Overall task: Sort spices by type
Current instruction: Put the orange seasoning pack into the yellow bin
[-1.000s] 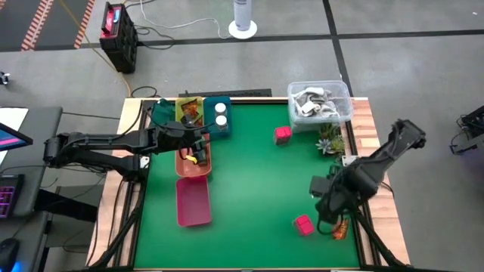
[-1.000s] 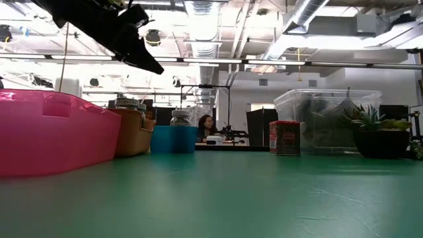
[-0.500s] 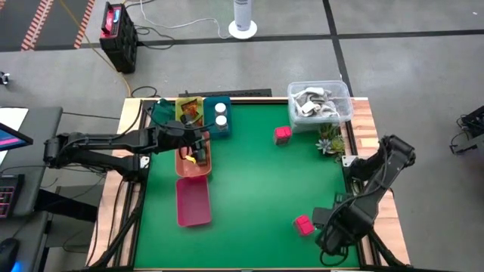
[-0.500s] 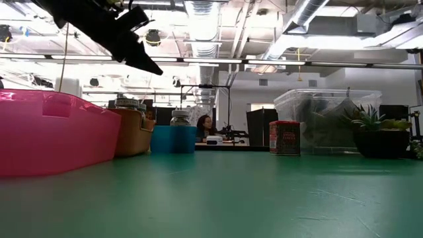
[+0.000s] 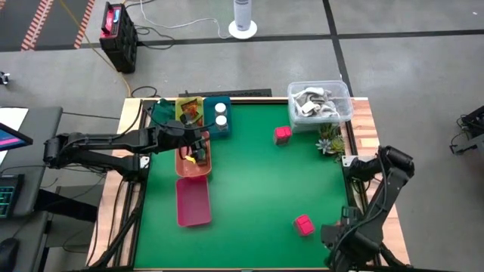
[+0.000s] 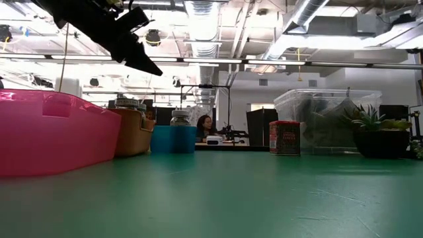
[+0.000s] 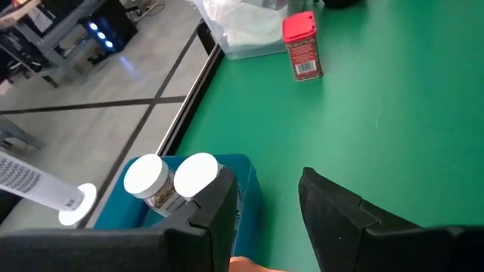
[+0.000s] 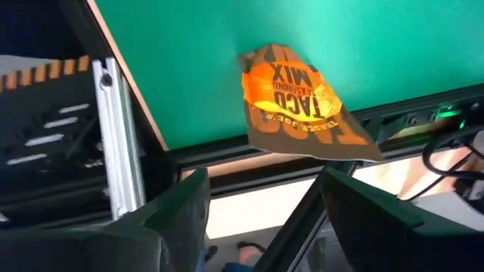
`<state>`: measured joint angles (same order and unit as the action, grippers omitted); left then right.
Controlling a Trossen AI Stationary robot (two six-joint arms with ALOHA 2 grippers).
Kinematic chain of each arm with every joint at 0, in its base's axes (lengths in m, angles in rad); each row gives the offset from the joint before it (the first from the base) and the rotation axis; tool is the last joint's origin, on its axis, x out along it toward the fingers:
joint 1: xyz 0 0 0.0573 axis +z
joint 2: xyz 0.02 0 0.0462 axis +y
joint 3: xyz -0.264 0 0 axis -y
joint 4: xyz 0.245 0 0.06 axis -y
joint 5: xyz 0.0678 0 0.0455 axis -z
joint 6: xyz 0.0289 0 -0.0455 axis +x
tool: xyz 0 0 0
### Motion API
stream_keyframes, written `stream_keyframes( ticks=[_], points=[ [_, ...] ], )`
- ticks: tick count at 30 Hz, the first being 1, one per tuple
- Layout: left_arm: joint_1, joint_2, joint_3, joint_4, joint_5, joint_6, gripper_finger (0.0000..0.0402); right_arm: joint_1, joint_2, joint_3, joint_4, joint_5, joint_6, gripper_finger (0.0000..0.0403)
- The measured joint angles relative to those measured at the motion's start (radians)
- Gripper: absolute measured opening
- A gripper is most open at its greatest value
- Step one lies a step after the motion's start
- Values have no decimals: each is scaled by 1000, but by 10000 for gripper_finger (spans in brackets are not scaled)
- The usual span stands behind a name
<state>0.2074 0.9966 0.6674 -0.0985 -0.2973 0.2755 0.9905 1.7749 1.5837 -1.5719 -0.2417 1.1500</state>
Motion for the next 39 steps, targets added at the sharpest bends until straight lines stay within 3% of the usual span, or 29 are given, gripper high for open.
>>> stream_keyframes(
  ticks=[25, 34, 39],
  points=[
    [0, 0, -1, -30, 0, 15, 137, 25, 21, 0, 0, 104, -221, 282],
    [0, 0, -1, -44, 0, 11, 137, 88, 21, 0, 1, 111, -468, 282],
    [0, 0, -1, -45, 0, 10, 137, 109, 21, -9, 1, 127, -500, 280]
  ],
)
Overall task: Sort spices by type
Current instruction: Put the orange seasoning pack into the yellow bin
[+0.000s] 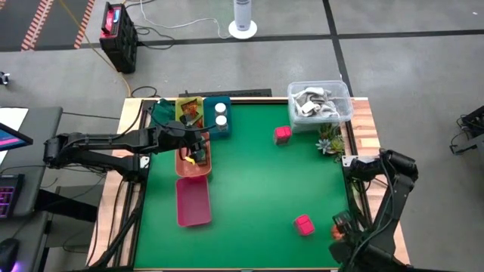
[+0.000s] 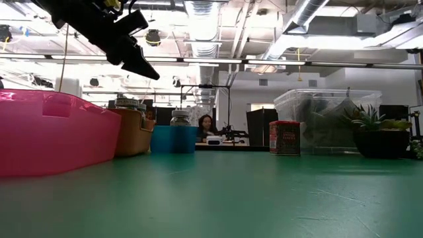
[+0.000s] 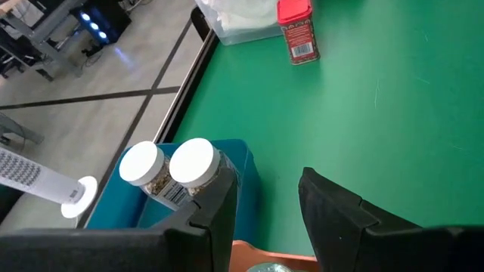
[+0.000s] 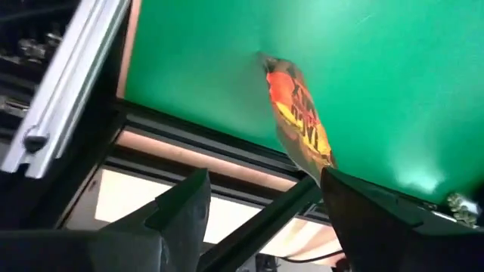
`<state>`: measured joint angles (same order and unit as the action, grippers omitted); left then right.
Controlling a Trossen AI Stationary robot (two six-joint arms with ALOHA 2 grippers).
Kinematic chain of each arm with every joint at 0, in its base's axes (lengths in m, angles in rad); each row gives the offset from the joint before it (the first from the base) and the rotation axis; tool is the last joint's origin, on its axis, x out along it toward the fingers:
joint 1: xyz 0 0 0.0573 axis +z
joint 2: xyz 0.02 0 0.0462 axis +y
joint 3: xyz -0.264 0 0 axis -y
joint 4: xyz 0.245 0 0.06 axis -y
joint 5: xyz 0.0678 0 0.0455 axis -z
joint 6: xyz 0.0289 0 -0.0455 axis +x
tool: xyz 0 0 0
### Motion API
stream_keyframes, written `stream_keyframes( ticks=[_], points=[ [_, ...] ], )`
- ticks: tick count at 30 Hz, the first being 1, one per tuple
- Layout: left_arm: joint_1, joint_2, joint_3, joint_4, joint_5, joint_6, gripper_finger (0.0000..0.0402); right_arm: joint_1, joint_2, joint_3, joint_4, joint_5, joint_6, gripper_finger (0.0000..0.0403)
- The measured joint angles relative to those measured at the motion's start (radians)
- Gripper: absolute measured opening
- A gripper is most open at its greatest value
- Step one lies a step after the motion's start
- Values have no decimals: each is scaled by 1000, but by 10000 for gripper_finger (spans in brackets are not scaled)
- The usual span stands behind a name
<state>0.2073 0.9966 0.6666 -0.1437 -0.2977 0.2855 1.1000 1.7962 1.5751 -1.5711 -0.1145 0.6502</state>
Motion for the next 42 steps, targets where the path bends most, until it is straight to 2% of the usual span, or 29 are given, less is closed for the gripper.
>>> stream_keyframes(
  ticks=[4, 8, 12, 17, 19, 25, 32, 38, 42],
  points=[
    [0, 0, 0, 0, 0, -1, 137, -4, -1, -38, 0, 12, -28, 266],
    [0, 0, 0, 0, 0, -1, 137, -9, -1, -81, 0, 14, -75, 226],
    [0, 0, 0, 0, 0, 5, 137, -10, -1, -98, 0, 14, -109, 160],
    [0, 0, 0, 0, 0, 6, 137, -16, -1, -107, 0, 14, -155, 42],
    [0, 0, 0, 0, 0, 0, 137, -16, -1, -107, -1, 13, -174, 16],
    [0, 0, 0, 4, 21, -72, 137, -54, -58, -136, 2, 132, -127, 16],
    [0, 0, 0, 3, 64, -108, 137, -204, -220, -262, -1, 262, -111, 12],
    [0, 5, 0, 3, 84, -108, 137, -426, -308, -310, 1, 407, -313, 12],
    [0, 5, 0, 13, 84, -108, 137, -609, -328, -310, 59, 481, -514, 11]
  ],
)
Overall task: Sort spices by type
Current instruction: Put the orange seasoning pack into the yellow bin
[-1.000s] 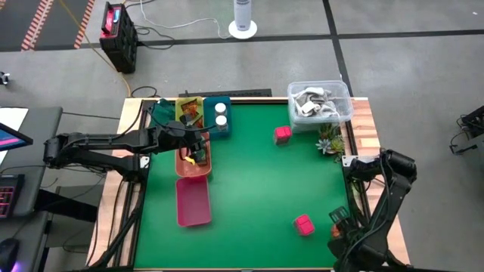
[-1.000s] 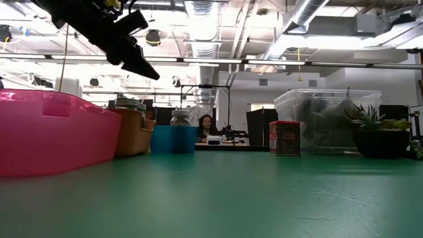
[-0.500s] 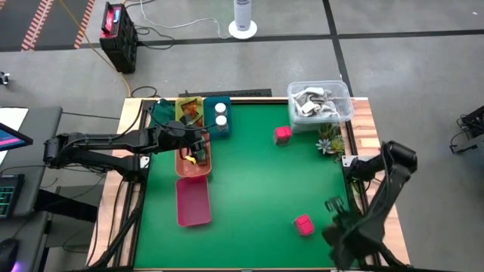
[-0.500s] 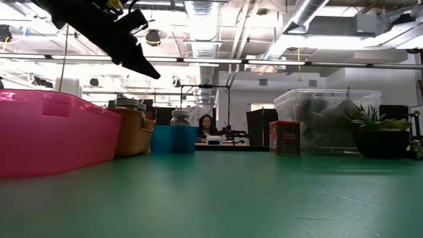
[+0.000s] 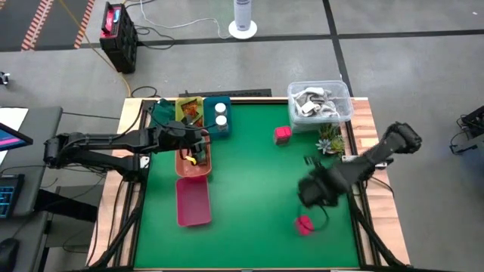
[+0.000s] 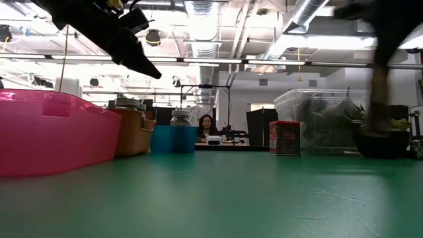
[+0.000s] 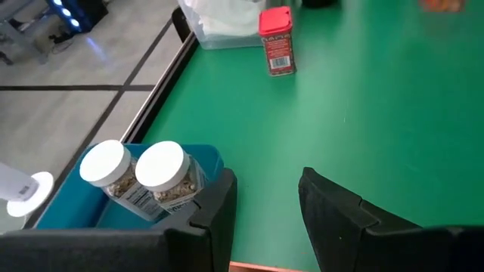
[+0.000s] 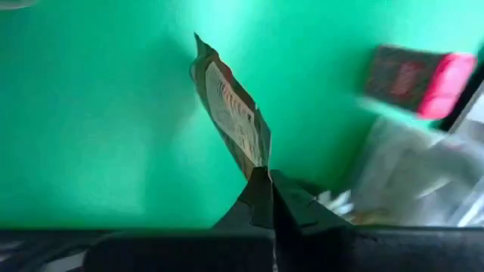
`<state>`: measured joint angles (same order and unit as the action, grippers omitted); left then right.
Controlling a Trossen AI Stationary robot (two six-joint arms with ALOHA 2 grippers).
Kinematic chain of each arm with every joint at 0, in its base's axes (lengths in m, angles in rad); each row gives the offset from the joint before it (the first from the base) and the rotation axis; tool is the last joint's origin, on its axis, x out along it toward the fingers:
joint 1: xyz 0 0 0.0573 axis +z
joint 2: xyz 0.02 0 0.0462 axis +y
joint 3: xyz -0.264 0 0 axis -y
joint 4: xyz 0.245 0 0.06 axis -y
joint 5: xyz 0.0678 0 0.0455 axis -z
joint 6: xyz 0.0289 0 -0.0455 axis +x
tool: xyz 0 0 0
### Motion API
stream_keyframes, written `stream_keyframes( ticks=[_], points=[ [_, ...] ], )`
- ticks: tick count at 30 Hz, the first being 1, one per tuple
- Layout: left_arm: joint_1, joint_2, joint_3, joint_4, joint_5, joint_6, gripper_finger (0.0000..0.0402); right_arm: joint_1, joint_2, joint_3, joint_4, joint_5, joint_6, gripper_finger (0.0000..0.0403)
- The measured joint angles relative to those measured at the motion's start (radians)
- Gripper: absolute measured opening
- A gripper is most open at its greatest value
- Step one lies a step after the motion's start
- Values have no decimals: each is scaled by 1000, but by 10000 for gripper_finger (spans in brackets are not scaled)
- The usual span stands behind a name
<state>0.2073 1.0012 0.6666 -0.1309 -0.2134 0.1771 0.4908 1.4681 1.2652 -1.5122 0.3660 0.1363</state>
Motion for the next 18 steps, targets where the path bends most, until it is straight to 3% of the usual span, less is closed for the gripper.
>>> stream_keyframes(
  ticks=[8, 12, 18],
  points=[
    [0, 0, 0, 21, 0, -17, 137, -329, 24, 0, 317, 8, -527, 11],
    [0, 0, 0, 14, 0, -35, 137, -420, 43, 1, 457, 61, -819, 12],
    [0, 0, 0, 9, -1, -44, 137, -503, 61, 1, 615, 60, -1232, 43]
  ],
)
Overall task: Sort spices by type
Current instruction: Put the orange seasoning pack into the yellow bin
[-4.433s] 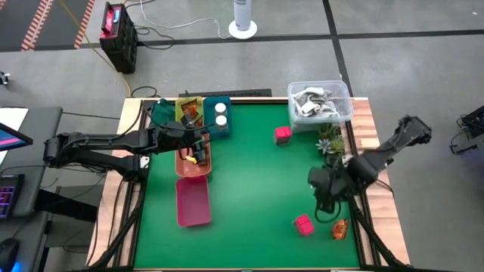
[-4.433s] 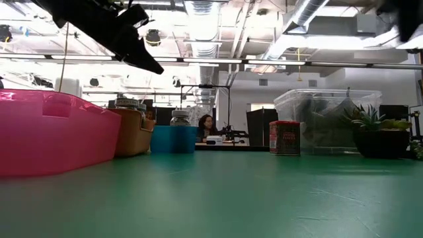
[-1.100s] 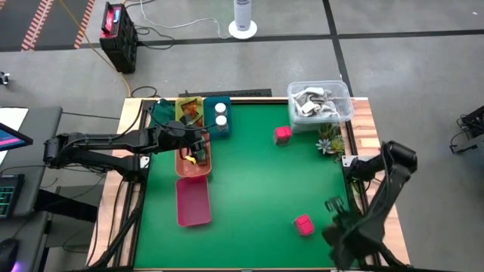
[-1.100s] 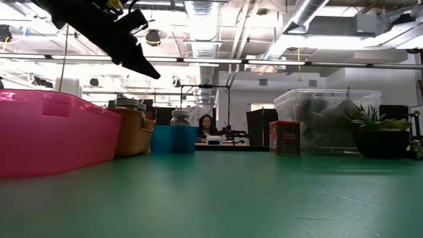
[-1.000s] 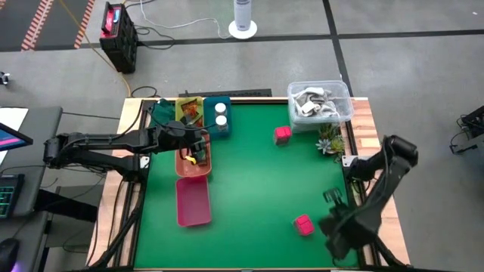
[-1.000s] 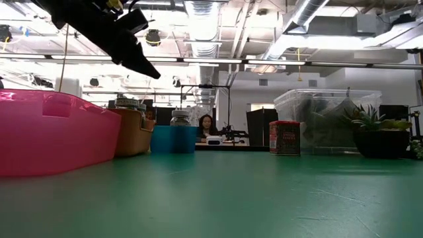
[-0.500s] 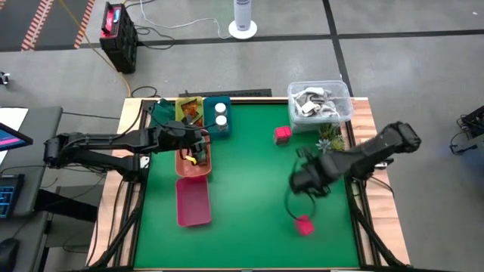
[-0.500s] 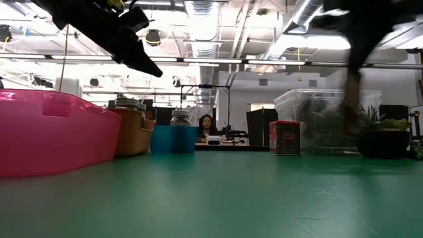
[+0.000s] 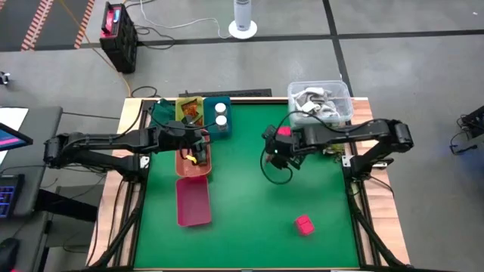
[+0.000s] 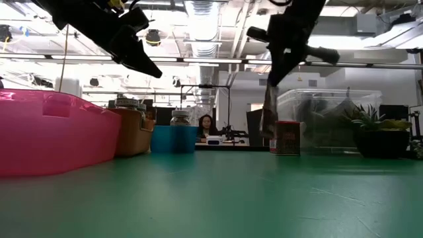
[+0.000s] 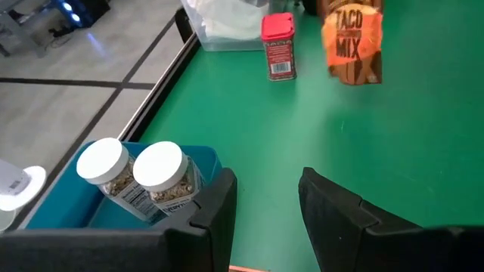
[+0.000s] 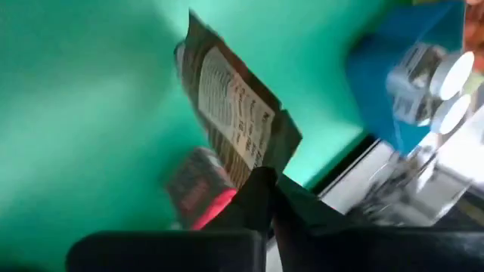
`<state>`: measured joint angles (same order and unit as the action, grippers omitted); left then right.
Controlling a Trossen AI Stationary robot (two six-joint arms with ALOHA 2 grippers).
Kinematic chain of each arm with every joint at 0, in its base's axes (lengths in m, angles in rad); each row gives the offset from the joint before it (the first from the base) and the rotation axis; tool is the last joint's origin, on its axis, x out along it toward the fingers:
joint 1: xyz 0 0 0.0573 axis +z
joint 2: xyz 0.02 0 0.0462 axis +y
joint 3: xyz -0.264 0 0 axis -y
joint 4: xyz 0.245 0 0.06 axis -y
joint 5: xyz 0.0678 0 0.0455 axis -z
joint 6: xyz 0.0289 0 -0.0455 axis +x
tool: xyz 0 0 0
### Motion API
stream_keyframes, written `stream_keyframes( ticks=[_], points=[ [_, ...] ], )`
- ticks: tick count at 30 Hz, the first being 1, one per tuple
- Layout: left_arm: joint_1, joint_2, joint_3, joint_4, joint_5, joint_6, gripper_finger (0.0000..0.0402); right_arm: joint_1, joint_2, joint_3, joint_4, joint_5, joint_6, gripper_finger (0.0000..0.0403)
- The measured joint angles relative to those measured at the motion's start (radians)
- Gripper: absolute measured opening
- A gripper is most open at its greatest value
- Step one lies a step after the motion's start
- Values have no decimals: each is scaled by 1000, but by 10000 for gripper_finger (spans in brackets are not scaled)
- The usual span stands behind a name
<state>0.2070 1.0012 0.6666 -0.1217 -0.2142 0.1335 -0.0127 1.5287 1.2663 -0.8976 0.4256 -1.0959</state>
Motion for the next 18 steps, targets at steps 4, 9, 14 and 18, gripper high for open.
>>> stream_keyframes(
  ticks=[4, 9, 14, 18],
  points=[
    [0, 0, 0, -1, 0, -10, 137, -26, 17, 0, 39, -3, -206, 48],
    [0, 0, 0, -1, 0, -32, 137, -12, 76, 0, 55, -2, -357, 44],
    [-3, 0, 0, -2, 0, -52, 137, 19, 126, 0, 56, 43, -393, 36],
    [-11, 0, 0, -2, 0, -52, 137, 22, 125, 0, 53, 77, -340, 36]
  ],
)
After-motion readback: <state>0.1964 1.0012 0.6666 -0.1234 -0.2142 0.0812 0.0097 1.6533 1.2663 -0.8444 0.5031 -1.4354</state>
